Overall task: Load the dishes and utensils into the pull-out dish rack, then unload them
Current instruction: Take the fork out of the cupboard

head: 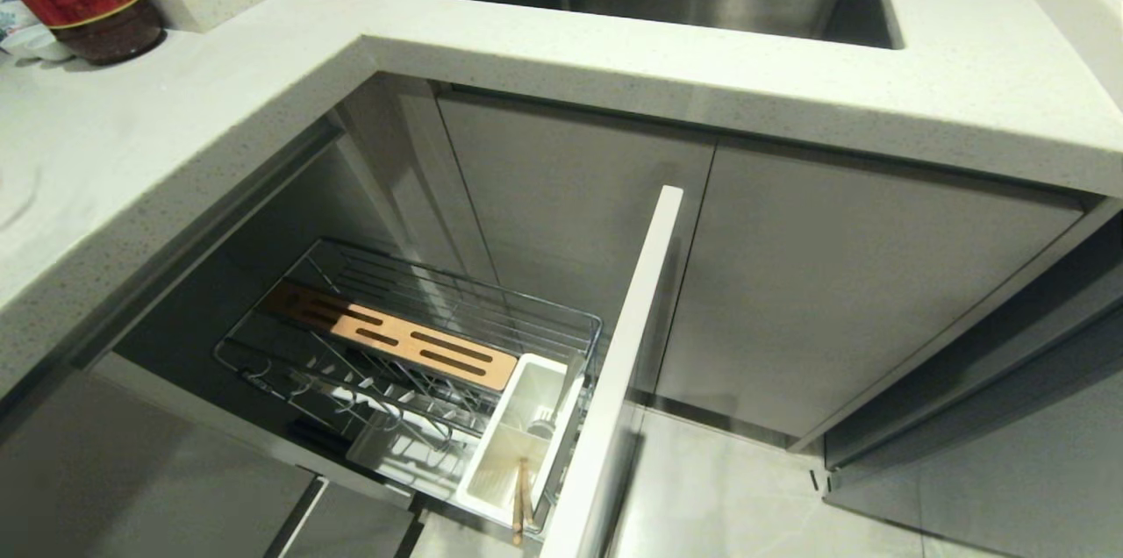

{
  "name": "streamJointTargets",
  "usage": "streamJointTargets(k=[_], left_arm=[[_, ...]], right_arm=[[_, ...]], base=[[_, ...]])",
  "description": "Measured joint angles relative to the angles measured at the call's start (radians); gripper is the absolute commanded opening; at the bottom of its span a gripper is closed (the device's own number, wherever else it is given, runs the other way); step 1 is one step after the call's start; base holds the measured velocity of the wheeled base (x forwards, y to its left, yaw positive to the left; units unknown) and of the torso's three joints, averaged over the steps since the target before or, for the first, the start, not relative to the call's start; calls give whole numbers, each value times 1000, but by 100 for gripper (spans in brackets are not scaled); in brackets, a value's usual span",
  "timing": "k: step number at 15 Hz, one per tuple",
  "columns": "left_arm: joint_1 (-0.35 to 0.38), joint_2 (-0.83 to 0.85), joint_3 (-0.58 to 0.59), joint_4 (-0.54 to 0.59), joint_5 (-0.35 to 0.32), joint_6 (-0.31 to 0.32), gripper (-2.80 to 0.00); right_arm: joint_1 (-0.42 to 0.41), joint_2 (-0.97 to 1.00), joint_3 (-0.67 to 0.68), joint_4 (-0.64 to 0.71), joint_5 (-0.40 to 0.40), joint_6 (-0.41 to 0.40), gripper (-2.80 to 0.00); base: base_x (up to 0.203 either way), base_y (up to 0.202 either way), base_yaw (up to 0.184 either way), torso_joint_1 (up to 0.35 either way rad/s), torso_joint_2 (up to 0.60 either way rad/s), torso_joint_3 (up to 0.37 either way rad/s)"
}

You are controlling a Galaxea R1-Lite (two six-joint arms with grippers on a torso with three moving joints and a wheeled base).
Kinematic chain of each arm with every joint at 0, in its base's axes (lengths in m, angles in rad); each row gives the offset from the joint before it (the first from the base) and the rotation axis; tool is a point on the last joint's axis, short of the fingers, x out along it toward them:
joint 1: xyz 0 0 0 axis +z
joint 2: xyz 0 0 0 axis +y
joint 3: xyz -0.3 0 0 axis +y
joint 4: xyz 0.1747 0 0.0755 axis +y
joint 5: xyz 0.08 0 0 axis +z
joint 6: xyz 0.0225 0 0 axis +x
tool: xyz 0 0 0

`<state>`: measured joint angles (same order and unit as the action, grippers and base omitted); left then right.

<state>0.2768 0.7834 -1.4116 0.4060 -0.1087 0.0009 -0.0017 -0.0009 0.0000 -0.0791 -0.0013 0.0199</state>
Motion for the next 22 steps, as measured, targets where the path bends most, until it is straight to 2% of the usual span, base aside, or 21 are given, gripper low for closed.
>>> streamJointTargets(k=[2,5,8,10,12,16,22], left_arm=[[114,-17,57,-40,16,5,-280],[170,-29,182,-121,73,53,-280],[180,-23,346,-328,100,105,-280],[181,-12,435,-494,108,114,-280],[181,0,503,-604,109,114,-280],[181,14,634,-750,109,107,-280],[186,17,730,-822,109,92,-280]], right_arm=[[0,0,0,0,0,0,-280],[0,0,0,0,0,0,-280],[0,0,0,0,0,0,-280],[0,0,0,0,0,0,-280],[0,0,0,0,0,0,-280],[0,0,0,0,0,0,-280],[0,0,0,0,0,0,-280]], base=[[0,0,0,0,0,0],[0,0,0,0,0,0],[0,0,0,0,0,0],[0,0,0,0,0,0],[0,0,0,0,0,0],[0,0,0,0,0,0],[0,0,0,0,0,0]])
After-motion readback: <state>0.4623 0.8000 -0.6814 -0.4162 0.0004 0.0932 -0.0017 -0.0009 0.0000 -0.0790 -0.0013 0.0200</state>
